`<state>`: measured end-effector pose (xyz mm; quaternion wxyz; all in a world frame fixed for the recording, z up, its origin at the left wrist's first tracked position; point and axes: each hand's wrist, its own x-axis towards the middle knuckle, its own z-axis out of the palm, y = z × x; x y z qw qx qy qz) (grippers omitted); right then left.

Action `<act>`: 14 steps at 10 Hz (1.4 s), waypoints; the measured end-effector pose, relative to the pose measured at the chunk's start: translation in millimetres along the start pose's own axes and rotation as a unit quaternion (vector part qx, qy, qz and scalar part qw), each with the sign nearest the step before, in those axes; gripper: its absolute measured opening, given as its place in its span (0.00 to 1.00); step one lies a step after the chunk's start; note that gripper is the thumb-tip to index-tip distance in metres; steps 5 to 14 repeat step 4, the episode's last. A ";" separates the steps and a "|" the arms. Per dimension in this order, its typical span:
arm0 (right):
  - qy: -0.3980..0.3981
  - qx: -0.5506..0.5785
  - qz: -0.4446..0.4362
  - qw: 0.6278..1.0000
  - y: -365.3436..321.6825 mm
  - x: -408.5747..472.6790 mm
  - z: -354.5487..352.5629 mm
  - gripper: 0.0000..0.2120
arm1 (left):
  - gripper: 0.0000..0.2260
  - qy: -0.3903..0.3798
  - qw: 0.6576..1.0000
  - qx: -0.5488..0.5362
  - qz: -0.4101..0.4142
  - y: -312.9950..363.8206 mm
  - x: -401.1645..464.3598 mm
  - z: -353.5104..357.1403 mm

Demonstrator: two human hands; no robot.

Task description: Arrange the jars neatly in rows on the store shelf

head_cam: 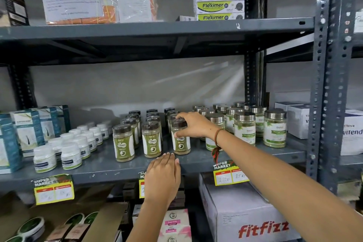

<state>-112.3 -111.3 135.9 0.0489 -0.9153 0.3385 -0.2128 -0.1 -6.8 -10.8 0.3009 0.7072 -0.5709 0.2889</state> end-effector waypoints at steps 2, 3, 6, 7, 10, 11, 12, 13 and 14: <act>0.005 -0.009 0.001 1.000 -0.9 -9.9 -2.4 0.36 | 0.20 -0.006 1.000 -0.005 0.004 2.7 -6.3 -5.0; 0.005 -0.014 0.001 1.000 -2.0 -12.8 -2.6 0.37 | 0.20 -0.008 1.000 -0.010 0.001 2.4 -4.6 -6.1; 0.020 -0.023 -0.003 1.000 -3.2 -20.5 -8.1 0.39 | 0.20 -0.010 0.999 -0.030 -0.008 10.1 -4.5 -12.1; 0.020 -0.023 -0.003 1.000 -3.2 -20.5 -8.1 0.39 | 0.20 -0.010 0.999 -0.030 -0.008 10.1 -4.5 -12.1; 0.020 -0.023 -0.003 1.000 -3.2 -20.5 -8.1 0.39 | 0.20 -0.010 0.999 -0.030 -0.008 10.1 -4.5 -12.1; 0.020 -0.023 -0.003 1.000 -3.2 -20.5 -8.1 0.39 | 0.20 -0.010 0.999 -0.030 -0.008 10.1 -4.5 -12.1; 0.020 -0.023 -0.003 1.000 -3.2 -20.5 -8.1 0.39 | 0.20 -0.010 0.999 -0.030 -0.008 10.1 -4.5 -12.1; 0.020 -0.023 -0.003 1.000 -3.2 -20.5 -8.1 0.39 | 0.20 -0.010 0.999 -0.030 -0.008 10.1 -4.5 -12.1; 0.020 -0.023 -0.003 1.000 -3.2 -20.5 -8.1 0.39 | 0.20 -0.010 0.999 -0.030 -0.008 10.1 -4.5 -12.1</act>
